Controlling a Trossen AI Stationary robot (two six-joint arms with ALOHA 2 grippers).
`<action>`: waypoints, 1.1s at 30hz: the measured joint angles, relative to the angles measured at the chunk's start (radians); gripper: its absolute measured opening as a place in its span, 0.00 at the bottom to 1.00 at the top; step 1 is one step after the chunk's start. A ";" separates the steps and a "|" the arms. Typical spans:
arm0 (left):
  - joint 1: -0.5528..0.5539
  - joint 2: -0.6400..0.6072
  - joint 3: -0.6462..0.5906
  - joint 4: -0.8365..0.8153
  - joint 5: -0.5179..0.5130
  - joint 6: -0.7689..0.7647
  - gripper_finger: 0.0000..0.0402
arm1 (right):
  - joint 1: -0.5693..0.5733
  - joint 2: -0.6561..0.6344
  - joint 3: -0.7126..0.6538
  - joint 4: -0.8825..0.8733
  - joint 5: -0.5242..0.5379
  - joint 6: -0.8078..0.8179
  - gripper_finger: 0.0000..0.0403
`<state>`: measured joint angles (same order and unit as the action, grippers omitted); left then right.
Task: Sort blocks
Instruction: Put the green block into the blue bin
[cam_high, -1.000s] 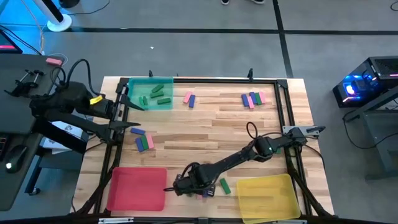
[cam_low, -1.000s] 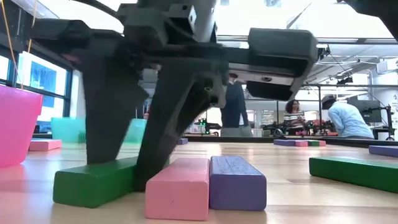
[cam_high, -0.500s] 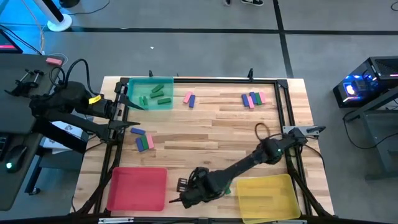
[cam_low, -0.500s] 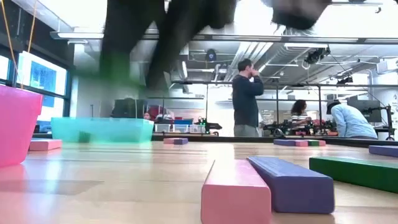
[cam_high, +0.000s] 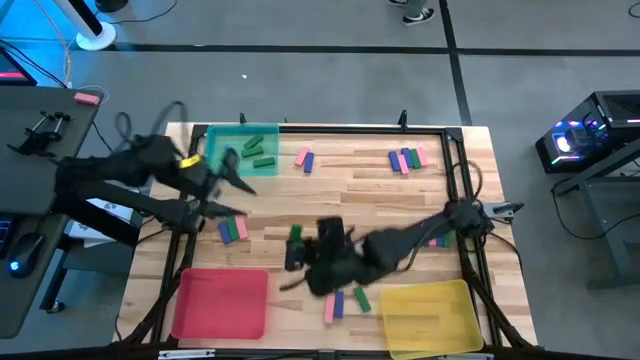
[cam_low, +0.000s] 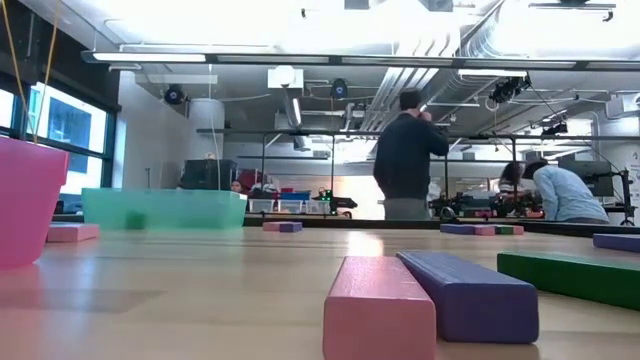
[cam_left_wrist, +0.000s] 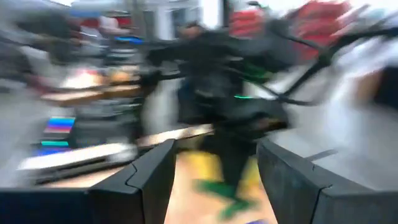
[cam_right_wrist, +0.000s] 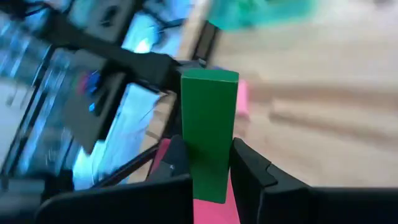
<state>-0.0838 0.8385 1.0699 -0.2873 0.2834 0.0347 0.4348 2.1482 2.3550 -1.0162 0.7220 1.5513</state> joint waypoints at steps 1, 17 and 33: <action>0.009 0.019 -0.030 0.056 0.087 -0.064 0.52 | -0.023 -0.019 0.000 0.033 -0.029 -0.103 0.08; -0.069 0.099 -0.120 0.240 -0.124 0.195 0.52 | -0.222 -0.117 0.000 0.098 -1.165 -0.833 0.08; -0.208 0.297 -0.005 0.248 -0.219 0.784 0.52 | -0.319 -0.117 0.000 0.062 -1.279 -0.850 0.08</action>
<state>-0.2916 1.1354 1.0649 -0.0392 0.0647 0.8186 0.1154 2.0308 2.3554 -0.9539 -0.5573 0.7012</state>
